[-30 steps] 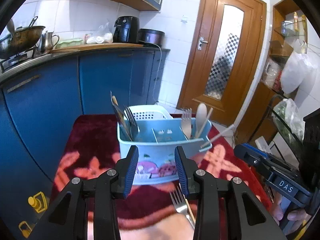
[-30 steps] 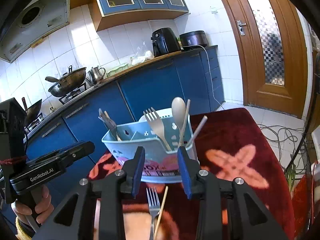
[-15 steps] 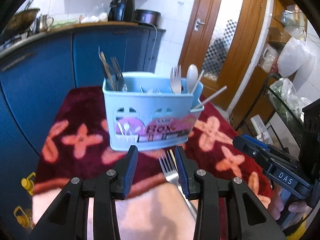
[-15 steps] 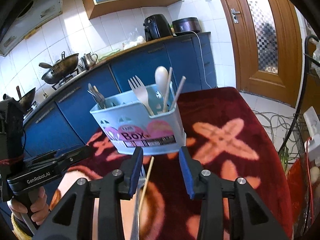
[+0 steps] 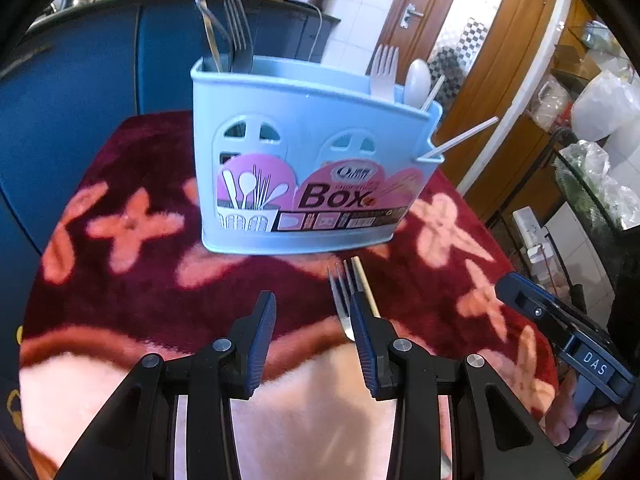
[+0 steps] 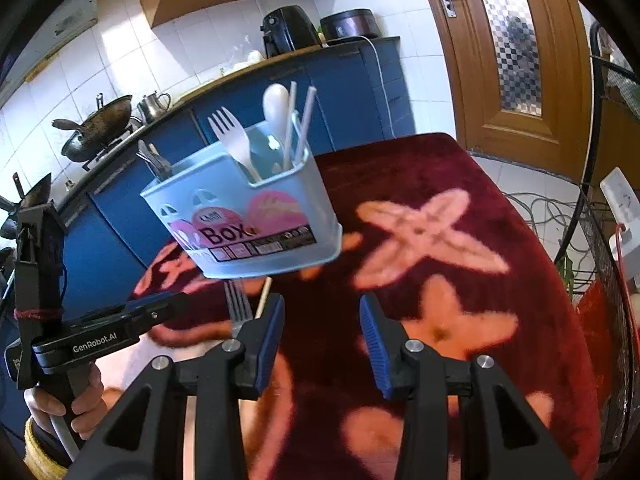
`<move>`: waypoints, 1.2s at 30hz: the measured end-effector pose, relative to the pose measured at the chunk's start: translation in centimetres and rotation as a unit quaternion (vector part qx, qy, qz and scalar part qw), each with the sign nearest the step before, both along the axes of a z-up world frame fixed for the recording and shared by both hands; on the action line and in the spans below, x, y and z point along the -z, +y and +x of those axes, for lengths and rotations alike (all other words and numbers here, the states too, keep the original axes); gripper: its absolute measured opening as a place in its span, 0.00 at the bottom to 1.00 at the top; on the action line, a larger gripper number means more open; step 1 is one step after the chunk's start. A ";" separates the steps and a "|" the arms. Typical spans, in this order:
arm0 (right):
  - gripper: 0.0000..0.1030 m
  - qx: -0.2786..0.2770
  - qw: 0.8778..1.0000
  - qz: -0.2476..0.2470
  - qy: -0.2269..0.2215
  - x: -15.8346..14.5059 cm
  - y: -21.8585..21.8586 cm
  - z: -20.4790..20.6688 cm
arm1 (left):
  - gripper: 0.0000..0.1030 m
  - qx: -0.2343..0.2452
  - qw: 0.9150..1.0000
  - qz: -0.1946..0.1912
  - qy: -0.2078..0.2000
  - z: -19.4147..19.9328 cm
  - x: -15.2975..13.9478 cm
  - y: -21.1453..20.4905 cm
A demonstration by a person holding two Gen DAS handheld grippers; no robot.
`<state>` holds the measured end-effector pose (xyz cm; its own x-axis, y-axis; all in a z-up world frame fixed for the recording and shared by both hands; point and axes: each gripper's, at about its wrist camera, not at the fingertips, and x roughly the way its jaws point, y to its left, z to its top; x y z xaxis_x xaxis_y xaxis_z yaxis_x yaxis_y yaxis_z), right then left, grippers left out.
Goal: Organize utensils
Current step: 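Withdraw both tools from the box back toward the blanket, then grasp a silver fork with the left tool while the right tool grasps a white chopstick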
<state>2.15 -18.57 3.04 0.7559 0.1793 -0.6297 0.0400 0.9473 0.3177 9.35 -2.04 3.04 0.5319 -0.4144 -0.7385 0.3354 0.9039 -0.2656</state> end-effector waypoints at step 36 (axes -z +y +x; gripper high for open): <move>0.45 0.011 0.999 0.017 0.047 3.9 -1.2 2.1 | 0.06 0.082 0.992 -0.086 0.035 2.9 4.4 -3.6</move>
<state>4.24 -19.77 -0.85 0.6979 0.1861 -0.6916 0.0908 0.9348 0.3432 12.26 -5.66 -1.39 0.3971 -0.6148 -0.6814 0.4497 0.7776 -0.4395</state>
